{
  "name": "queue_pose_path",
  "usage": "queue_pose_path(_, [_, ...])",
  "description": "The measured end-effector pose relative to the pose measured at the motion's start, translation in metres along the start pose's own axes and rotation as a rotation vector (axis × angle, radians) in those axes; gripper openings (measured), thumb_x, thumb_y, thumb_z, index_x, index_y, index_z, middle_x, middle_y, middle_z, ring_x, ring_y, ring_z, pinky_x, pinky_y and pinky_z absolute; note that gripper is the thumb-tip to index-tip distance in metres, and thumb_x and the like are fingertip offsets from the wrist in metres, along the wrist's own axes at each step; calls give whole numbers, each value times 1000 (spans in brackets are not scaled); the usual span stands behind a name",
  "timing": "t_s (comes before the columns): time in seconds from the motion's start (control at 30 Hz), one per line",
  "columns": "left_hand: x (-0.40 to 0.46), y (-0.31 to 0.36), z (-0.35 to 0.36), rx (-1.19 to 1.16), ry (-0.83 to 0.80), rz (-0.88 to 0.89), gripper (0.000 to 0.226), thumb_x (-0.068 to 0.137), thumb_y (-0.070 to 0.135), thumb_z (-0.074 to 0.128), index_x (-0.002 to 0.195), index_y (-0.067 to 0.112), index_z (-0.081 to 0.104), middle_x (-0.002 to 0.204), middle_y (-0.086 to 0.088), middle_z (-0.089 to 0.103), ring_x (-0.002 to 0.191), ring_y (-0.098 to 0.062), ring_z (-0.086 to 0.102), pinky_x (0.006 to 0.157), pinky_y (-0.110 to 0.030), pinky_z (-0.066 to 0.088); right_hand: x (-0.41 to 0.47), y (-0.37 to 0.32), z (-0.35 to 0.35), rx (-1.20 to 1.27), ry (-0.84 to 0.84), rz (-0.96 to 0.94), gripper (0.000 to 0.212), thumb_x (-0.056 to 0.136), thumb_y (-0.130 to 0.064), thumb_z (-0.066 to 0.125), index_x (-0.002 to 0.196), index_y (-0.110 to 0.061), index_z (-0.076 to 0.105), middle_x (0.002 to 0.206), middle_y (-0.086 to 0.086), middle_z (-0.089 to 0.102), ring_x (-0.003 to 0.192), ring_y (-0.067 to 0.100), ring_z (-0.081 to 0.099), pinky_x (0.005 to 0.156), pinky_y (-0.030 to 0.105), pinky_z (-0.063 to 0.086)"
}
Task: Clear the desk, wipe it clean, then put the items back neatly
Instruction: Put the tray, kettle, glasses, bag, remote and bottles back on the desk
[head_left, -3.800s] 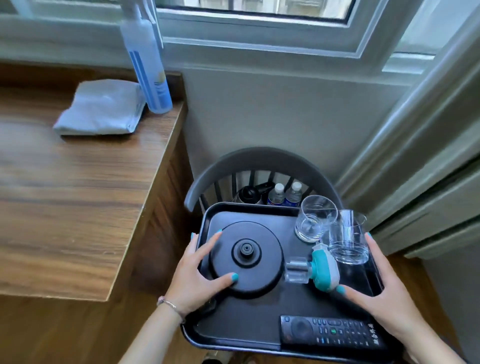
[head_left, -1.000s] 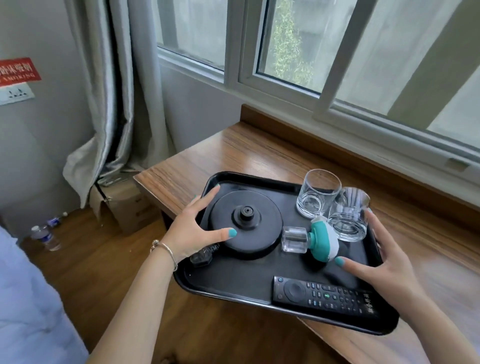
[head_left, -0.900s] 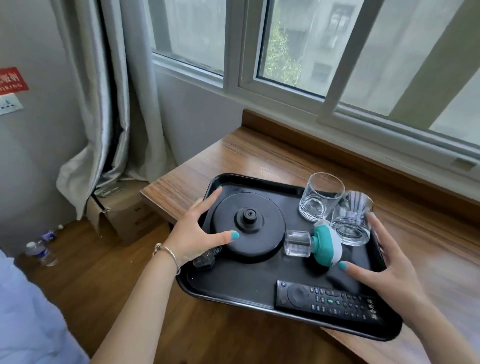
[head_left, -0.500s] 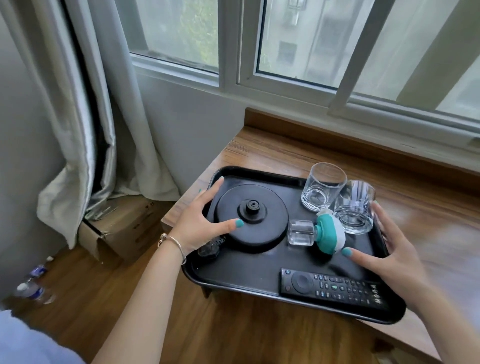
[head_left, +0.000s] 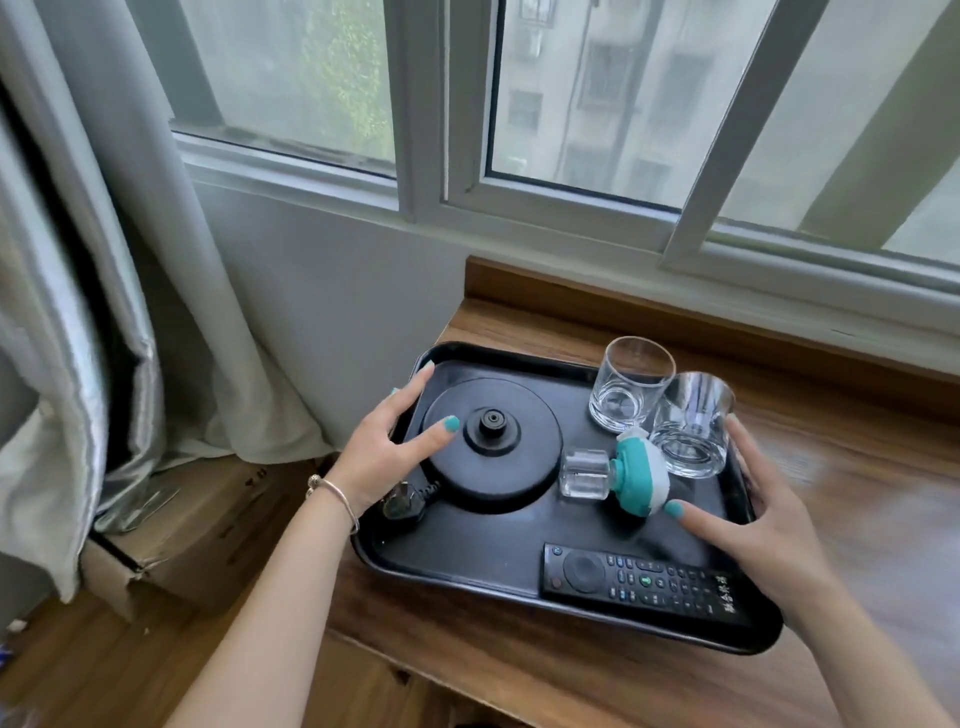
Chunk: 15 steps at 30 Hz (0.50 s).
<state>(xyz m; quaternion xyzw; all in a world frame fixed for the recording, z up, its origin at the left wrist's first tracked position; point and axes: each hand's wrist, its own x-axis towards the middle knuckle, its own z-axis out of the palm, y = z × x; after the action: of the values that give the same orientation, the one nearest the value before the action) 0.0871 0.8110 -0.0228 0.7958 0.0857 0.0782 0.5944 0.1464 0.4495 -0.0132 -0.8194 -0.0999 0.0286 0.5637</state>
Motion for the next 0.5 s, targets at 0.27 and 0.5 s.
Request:
queue_pose_path(0.27, [88, -35, -4, -118, -82, -27, 56, 74, 60, 63, 127, 61, 46, 145, 27, 40, 144, -1, 19, 121, -42, 15, 69, 21, 24, -35, 21, 26, 105, 64, -8, 89, 147, -39, 34, 139, -37, 35, 123, -30, 29, 93, -8, 25])
queue_pose_path(0.5, [139, -45, -4, -133, -141, -61, 60, 73, 58, 60, 130, 53, 45, 148, 22, 38, 145, -3, 15, 121, -41, 12, 101, 29, 37, -63, 72, 58, 104, 64, -5, 88, 149, -33, 35, 137, -35, 36, 122, -28, 34, 97, -4, 24])
